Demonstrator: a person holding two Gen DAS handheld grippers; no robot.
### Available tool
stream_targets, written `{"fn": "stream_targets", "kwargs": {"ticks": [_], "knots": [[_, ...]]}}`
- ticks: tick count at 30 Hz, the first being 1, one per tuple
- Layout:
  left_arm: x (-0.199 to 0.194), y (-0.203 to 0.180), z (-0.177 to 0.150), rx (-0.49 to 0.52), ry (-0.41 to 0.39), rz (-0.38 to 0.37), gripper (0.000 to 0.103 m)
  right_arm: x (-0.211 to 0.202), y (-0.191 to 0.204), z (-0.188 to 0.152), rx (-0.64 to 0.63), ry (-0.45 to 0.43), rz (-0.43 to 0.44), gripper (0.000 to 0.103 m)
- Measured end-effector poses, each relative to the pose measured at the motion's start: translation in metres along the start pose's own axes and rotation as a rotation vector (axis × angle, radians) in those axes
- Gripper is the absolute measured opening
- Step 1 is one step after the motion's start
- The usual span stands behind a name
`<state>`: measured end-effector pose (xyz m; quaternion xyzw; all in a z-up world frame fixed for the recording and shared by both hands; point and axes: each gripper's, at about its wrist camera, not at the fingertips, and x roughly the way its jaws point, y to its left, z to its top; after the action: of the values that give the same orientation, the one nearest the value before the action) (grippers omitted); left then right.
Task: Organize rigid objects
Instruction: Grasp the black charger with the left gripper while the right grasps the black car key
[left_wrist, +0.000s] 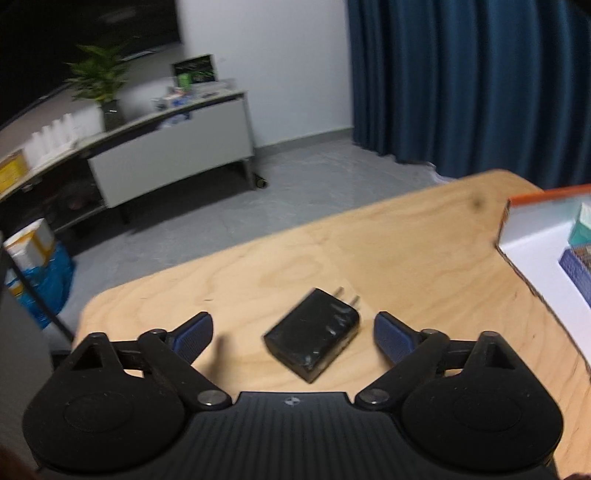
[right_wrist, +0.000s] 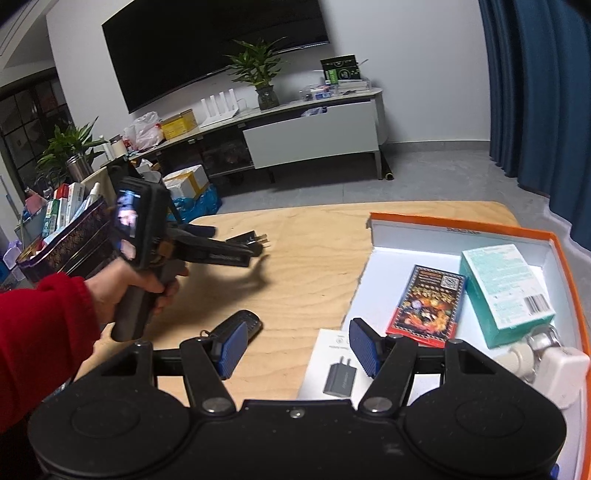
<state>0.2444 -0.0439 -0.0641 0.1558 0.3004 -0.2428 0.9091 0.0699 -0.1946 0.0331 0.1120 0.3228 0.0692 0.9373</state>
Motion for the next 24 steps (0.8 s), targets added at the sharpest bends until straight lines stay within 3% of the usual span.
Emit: {"fn": "stream_targets", "kwargs": {"ticks": [2, 4, 5, 13, 21, 24], "knots": [[-0.001, 0.001, -0.003, -0.030, -0.018, -0.031, 0.086, 0.003, 0.001, 0.002, -0.002, -0.001, 0.006, 0.074], [-0.004, 0.004, -0.005, -0.081, -0.020, -0.073, 0.062, 0.006, 0.003, 0.003, -0.003, -0.004, 0.010, 0.074], [-0.006, 0.002, -0.006, -0.081, -0.025, -0.065, 0.056, 0.008, 0.004, 0.003, -0.002, -0.001, 0.009, 0.074], [-0.037, -0.019, -0.027, -0.114, -0.027, -0.024, 0.055, 0.029, 0.017, -0.002, -0.010, 0.072, 0.025, 0.074], [-0.098, -0.010, -0.039, -0.226, -0.022, 0.147, 0.055, 0.064, 0.049, -0.007, 0.023, 0.150, 0.066, 0.074], [-0.121, -0.007, -0.039, -0.272, -0.039, 0.178, 0.056, 0.083, 0.071, -0.007, 0.015, 0.163, 0.026, 0.074]]}}
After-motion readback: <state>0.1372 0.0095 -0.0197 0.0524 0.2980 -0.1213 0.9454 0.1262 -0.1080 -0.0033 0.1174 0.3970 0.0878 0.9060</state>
